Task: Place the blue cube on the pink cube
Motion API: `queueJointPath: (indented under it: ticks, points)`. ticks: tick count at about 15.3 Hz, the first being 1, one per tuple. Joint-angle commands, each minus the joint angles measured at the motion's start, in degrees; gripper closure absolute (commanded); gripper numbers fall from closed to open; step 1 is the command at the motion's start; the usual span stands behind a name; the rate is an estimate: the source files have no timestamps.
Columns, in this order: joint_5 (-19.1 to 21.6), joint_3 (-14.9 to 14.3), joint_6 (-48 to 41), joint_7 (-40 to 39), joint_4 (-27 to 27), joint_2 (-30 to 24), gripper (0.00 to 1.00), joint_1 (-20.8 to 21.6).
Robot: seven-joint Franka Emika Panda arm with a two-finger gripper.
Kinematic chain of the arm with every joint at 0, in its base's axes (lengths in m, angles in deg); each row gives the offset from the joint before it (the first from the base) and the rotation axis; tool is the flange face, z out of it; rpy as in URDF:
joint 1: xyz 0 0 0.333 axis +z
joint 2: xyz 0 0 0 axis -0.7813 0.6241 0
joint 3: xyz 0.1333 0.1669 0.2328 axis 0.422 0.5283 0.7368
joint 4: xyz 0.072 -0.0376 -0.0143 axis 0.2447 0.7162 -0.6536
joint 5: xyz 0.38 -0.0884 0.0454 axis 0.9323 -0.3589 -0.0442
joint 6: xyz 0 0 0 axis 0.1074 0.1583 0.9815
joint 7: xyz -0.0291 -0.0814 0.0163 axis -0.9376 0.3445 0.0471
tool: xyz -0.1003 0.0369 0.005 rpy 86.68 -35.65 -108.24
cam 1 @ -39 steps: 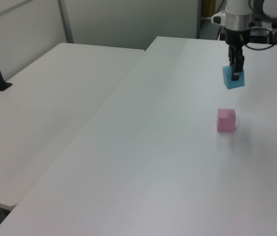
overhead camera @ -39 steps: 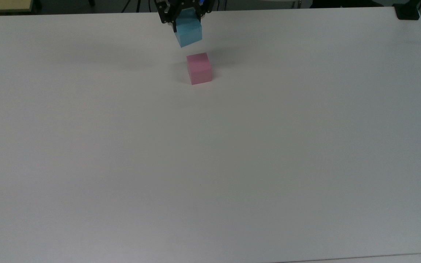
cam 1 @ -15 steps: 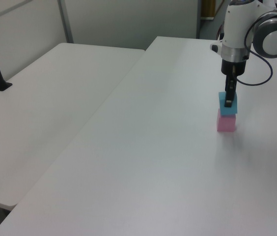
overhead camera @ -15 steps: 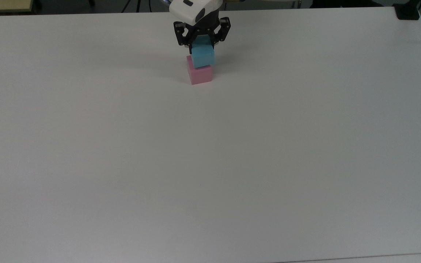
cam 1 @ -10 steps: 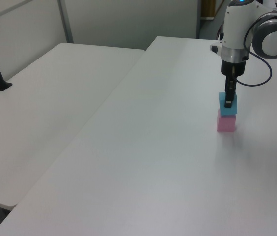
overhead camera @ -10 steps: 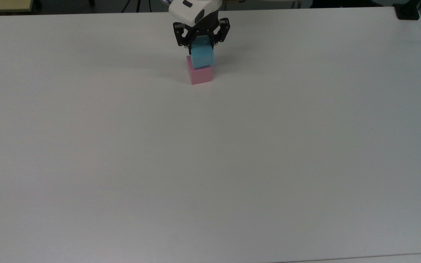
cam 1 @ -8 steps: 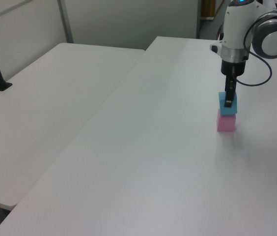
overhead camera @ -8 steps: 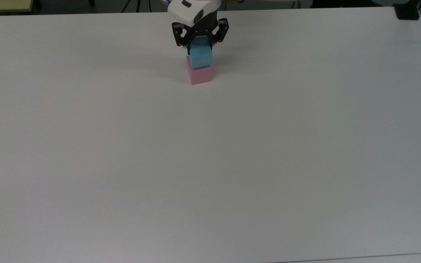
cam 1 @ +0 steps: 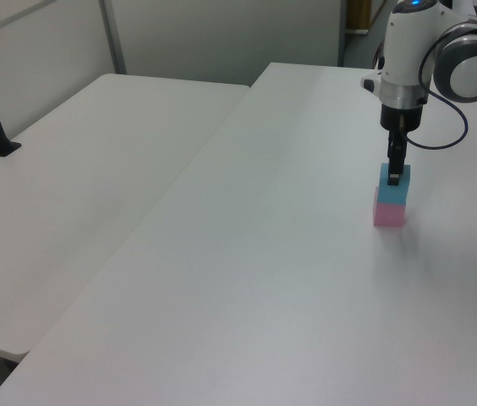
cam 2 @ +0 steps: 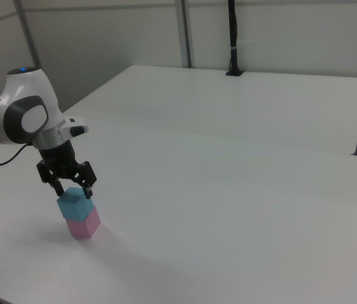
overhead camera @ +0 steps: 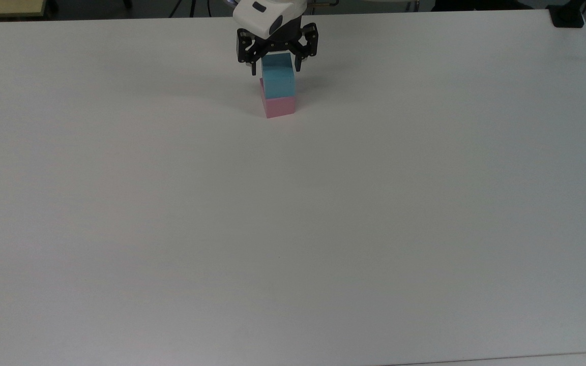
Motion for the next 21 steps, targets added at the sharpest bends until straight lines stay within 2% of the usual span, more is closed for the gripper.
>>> queueJointPath:
  ticks: [1, 8, 9, 12, 16, 18, 19, 21]
  points:
    - [-1.12, -0.39, -3.06, 1.02, -2.18, -0.66, 0.00, -0.76]
    - [3.89, -1.62, -28.20, 1.02, -26.06, -0.22, 0.00, -7.53]
    - [3.63, -1.97, -28.93, 1.02, -29.15, 0.22, 0.00, -7.70]
    - [3.36, -5.75, -28.76, 0.67, -37.77, 4.16, 0.00, -7.70]
    - [1.43, -8.56, -28.41, -1.78, -43.85, 9.35, 0.00, -9.28]
    - [1.60, -8.66, -28.41, -5.82, -44.73, 9.80, 0.00, -10.60]
    - [1.60, -8.92, -28.41, -5.75, -45.69, 10.41, 0.00, -10.34]
    - [1.61, -13.11, -28.41, -2.87, -46.67, 10.94, 0.00, -6.15]
